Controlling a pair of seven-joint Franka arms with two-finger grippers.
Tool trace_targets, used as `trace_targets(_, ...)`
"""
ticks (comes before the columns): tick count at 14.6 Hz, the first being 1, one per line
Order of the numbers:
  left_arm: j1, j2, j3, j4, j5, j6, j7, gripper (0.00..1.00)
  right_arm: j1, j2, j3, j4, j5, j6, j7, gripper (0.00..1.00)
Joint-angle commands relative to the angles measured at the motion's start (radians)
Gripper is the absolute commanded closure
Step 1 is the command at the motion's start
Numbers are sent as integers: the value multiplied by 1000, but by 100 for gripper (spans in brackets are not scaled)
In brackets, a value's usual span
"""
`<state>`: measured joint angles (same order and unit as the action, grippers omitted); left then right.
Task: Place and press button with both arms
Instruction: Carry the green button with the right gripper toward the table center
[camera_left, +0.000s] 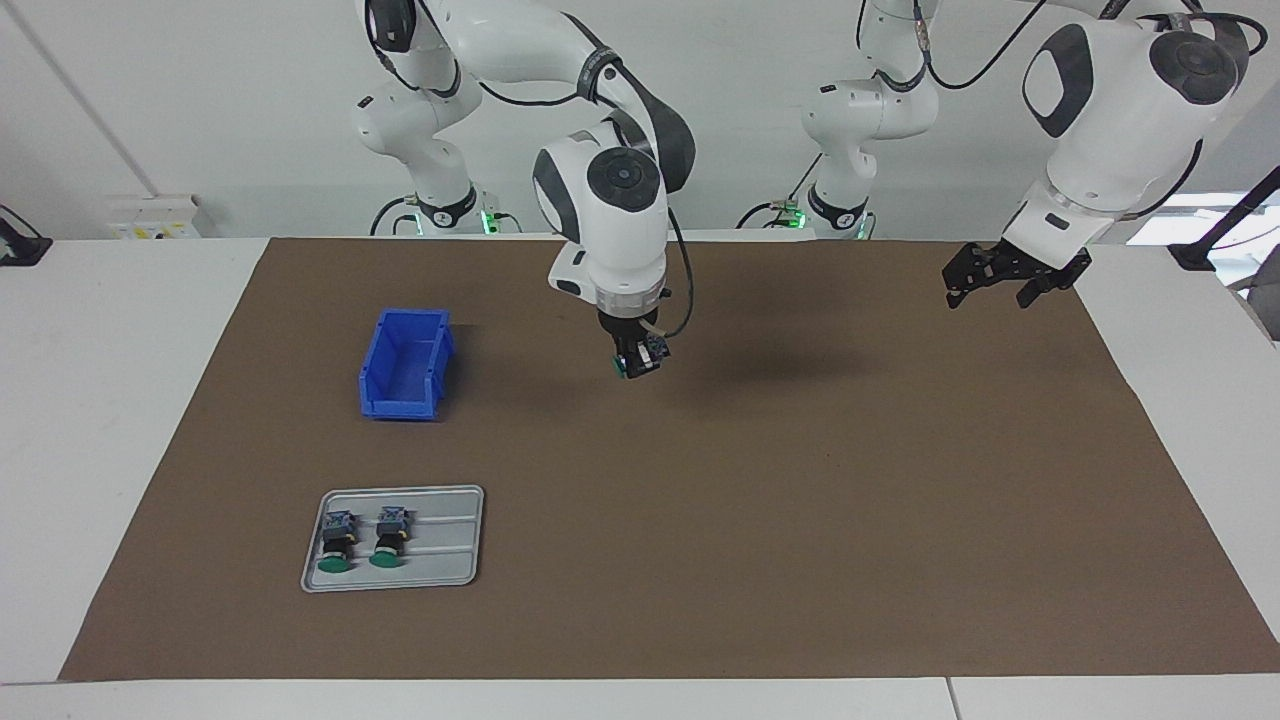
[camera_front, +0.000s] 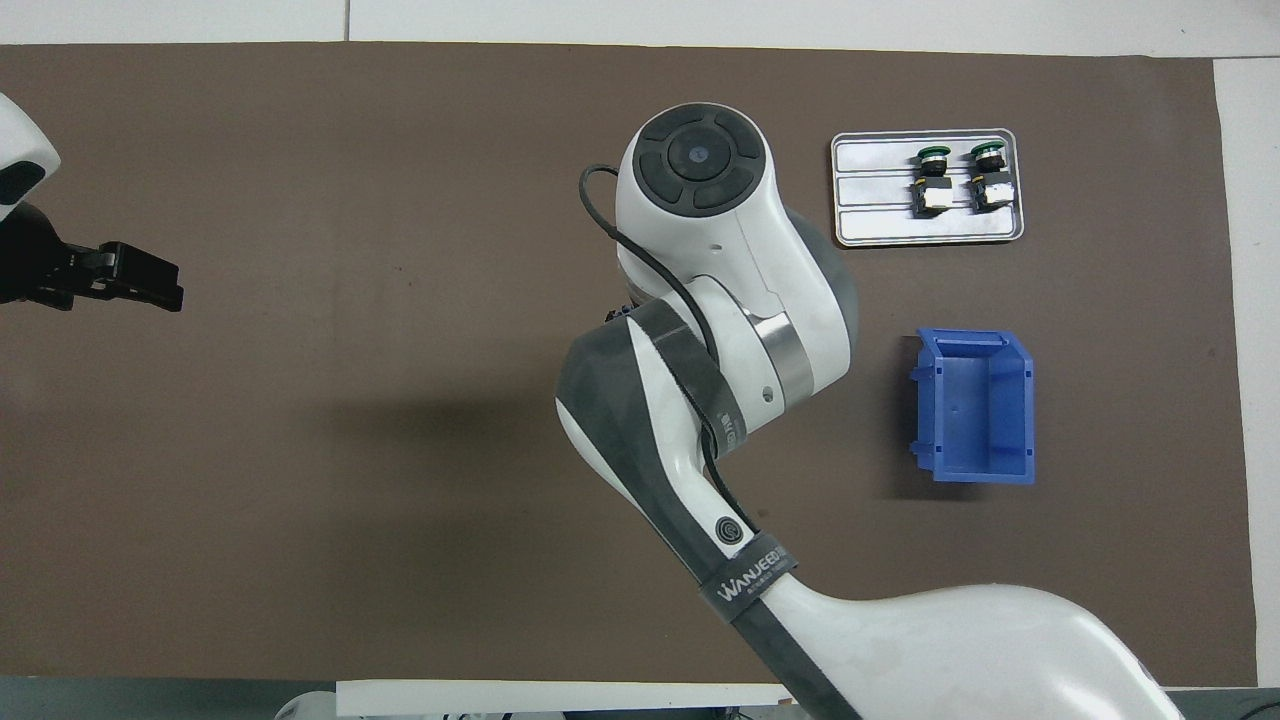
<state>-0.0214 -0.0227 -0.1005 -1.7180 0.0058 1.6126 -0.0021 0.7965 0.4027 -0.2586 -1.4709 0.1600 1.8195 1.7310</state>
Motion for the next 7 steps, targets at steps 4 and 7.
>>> trace_targets(4, 11, -2, -2, 1, -12, 0, 17, 0, 56, 21, -11, -127, 19, 194, 53, 91)
trace_targets(7, 11, -2, -2, 1, -12, 0, 17, 0, 58, 27, -11, -180, 19, 250, 50, 91)
